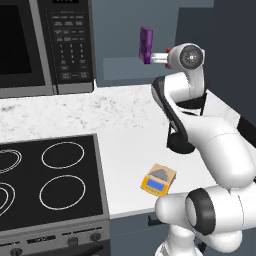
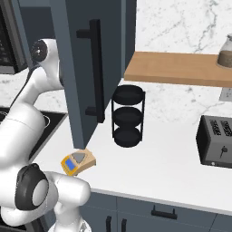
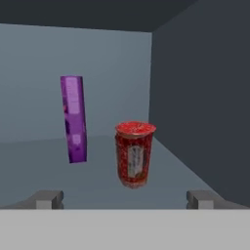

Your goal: Pick the yogurt and place it on the digital scale for weighing, and close the cabinet.

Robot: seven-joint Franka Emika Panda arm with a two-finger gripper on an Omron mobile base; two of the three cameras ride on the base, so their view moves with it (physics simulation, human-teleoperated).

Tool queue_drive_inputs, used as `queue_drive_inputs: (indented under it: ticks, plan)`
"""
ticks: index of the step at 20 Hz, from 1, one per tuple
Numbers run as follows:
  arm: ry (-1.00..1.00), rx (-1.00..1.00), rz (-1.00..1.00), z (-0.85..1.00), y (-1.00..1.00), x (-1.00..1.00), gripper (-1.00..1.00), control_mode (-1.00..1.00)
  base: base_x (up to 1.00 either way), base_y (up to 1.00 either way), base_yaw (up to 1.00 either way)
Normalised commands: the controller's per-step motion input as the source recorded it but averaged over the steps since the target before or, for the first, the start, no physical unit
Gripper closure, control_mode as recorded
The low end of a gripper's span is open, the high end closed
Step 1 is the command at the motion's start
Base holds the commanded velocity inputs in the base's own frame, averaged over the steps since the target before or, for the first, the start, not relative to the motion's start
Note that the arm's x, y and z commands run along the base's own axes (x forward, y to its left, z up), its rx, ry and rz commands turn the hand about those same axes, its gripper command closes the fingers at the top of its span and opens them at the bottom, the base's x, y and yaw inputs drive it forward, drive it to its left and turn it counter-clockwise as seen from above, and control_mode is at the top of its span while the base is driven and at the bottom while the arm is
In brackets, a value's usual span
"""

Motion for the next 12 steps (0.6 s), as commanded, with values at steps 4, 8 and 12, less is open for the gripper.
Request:
queue_drive_inputs:
  ticks: [4, 8, 12]
  plan:
    - [0.0, 0.0, 0.0, 0.0, -0.01, 0.48, -1.0, -1.0, 0.0, 0.0, 0.0]
    - [0.0, 0.01, 0.0, 0.0, -0.14, 0.32, -1.0, -1.0, 0.0, 0.0, 0.0]
    - [0.0, 0.0, 0.0, 0.0, -0.09, 0.21, -1.0, -1.0, 0.0, 0.0, 0.0]
